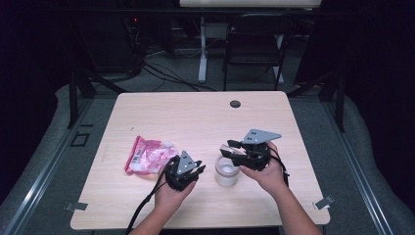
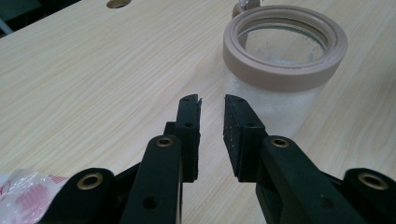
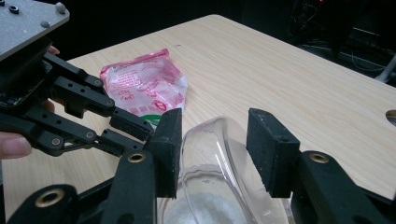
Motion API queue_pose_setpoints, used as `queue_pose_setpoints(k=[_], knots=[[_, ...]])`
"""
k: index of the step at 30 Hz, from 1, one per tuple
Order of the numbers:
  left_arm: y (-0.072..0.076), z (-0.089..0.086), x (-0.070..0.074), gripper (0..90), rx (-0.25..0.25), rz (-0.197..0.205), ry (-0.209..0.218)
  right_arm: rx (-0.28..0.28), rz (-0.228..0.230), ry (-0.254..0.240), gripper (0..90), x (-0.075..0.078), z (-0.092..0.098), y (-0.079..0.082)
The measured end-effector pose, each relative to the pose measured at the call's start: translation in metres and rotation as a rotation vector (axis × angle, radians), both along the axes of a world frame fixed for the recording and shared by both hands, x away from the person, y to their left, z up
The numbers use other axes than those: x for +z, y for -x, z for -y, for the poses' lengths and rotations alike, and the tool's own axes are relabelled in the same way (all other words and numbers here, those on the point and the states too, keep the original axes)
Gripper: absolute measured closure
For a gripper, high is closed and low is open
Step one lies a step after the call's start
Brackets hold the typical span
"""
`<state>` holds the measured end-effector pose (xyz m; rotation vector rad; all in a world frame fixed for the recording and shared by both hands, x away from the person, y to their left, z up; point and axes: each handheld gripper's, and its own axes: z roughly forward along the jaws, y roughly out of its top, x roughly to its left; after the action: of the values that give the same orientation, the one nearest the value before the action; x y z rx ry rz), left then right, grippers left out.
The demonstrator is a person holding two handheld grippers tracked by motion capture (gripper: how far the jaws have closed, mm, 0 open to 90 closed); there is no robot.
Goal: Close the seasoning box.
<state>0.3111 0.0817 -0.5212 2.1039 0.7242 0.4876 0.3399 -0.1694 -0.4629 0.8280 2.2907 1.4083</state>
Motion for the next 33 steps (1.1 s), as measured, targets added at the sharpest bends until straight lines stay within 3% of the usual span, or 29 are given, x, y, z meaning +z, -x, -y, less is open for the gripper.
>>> queue_pose_setpoints(k=[13,22,33], knots=[[0.0,-0.004,-0.002,75.7,0.006,0.001,0.008,0.011,0.0,0.007,54.8,-0.002,-0.004,0.001],[0.0,-0.008,-0.007,75.9,0.018,-0.009,0.016,0.031,0.023,0.056,53.5,-0.006,-0.012,0.003],[0.0,-0.013,-0.011,75.6,0.029,-0.011,0.021,0.042,0.008,0.098,55.1,-0.011,-0.02,0.004]])
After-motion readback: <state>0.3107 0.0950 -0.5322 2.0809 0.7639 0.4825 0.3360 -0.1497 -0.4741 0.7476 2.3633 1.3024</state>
